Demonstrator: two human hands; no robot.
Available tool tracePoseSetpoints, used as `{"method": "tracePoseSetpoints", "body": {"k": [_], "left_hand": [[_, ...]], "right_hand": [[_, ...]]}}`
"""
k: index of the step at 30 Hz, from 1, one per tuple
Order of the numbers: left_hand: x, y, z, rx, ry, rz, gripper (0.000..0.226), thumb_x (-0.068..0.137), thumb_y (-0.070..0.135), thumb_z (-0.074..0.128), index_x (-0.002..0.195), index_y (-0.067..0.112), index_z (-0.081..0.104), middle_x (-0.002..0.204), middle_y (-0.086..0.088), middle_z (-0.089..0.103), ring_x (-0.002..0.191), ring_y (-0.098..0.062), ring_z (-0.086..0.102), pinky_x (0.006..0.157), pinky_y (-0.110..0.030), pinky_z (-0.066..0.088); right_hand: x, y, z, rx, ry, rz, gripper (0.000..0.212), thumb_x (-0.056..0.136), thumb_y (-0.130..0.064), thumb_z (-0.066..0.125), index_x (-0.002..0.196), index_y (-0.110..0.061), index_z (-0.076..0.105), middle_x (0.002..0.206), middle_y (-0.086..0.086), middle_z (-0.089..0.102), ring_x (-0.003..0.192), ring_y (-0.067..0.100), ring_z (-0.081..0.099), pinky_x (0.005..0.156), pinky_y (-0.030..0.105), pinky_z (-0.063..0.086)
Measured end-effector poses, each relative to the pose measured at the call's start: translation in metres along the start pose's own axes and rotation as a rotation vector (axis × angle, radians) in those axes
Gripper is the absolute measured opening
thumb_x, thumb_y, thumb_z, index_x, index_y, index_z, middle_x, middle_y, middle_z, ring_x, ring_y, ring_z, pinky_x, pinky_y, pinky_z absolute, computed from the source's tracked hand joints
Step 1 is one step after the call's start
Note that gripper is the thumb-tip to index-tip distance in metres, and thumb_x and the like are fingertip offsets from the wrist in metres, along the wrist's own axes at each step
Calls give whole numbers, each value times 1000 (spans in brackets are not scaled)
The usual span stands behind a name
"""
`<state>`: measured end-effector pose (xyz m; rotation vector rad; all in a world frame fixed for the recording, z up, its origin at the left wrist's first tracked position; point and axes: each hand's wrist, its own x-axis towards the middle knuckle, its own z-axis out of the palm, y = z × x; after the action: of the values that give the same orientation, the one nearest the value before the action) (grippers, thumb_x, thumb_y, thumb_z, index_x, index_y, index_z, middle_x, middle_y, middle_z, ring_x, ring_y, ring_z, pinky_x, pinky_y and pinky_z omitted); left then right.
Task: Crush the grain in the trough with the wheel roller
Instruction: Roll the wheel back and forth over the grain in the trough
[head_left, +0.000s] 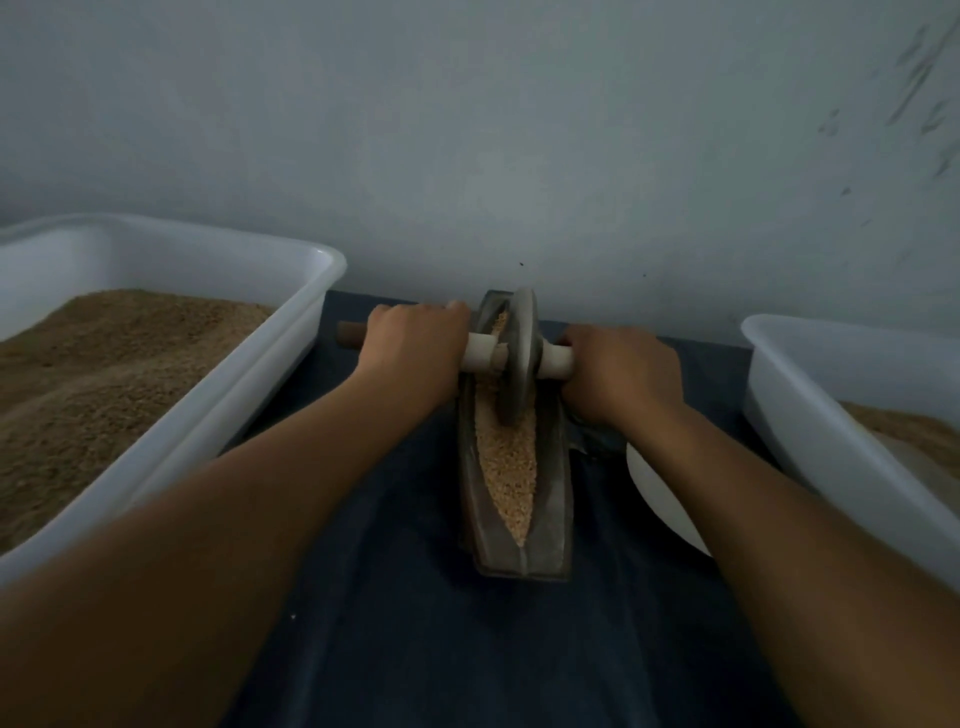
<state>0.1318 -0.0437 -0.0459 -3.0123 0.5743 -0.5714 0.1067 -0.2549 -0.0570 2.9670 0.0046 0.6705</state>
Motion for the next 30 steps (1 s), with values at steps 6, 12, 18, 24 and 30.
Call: {"method": "tracePoseSetpoints", "body": {"k": [6, 12, 18, 24, 30], "left_hand": [[-34, 5, -4, -14, 74, 27, 48, 77, 25, 72, 97, 24, 29, 104, -2, 58, 94, -25, 58, 76, -40, 34], [-57, 11, -12, -50, 119, 29, 50, 73, 29, 75, 102, 25, 34, 104, 2, 54, 94, -21, 54, 82, -39, 36], [-77, 14, -22, -55, 177, 91, 58, 66, 30, 78, 102, 27, 33, 100, 5, 48, 93, -19, 49, 85, -38, 35], [-75, 10, -18, -86, 62, 26, 56, 72, 28, 77, 101, 28, 30, 106, 4, 50, 98, -20, 50, 88, -40, 37], [-49, 9, -13, -35, -38, -33, 51, 76, 20, 75, 95, 25, 28, 105, 0, 56, 97, -23, 56, 80, -41, 35]], "right_hand": [[-32, -5, -7, 7, 105, -9, 20, 78, -41, 65, 97, -35, 63, 81, -9, 67, 71, 20, 62, 56, 29, 27], [-68, -5, -21, 38, 106, -50, 21, 82, -40, 63, 101, -33, 59, 87, -9, 66, 74, 16, 61, 59, 29, 33], [-94, -6, -36, 55, 91, -73, 25, 85, -40, 63, 109, -33, 59, 92, -10, 65, 78, 16, 61, 62, 28, 30], [-82, -11, -35, -23, 130, -120, 26, 82, -37, 65, 105, -27, 60, 86, -6, 63, 73, 20, 59, 61, 32, 25], [-48, -10, -19, -56, 107, -104, 20, 80, -34, 65, 97, -28, 59, 86, -5, 63, 76, 24, 60, 62, 33, 23]]}}
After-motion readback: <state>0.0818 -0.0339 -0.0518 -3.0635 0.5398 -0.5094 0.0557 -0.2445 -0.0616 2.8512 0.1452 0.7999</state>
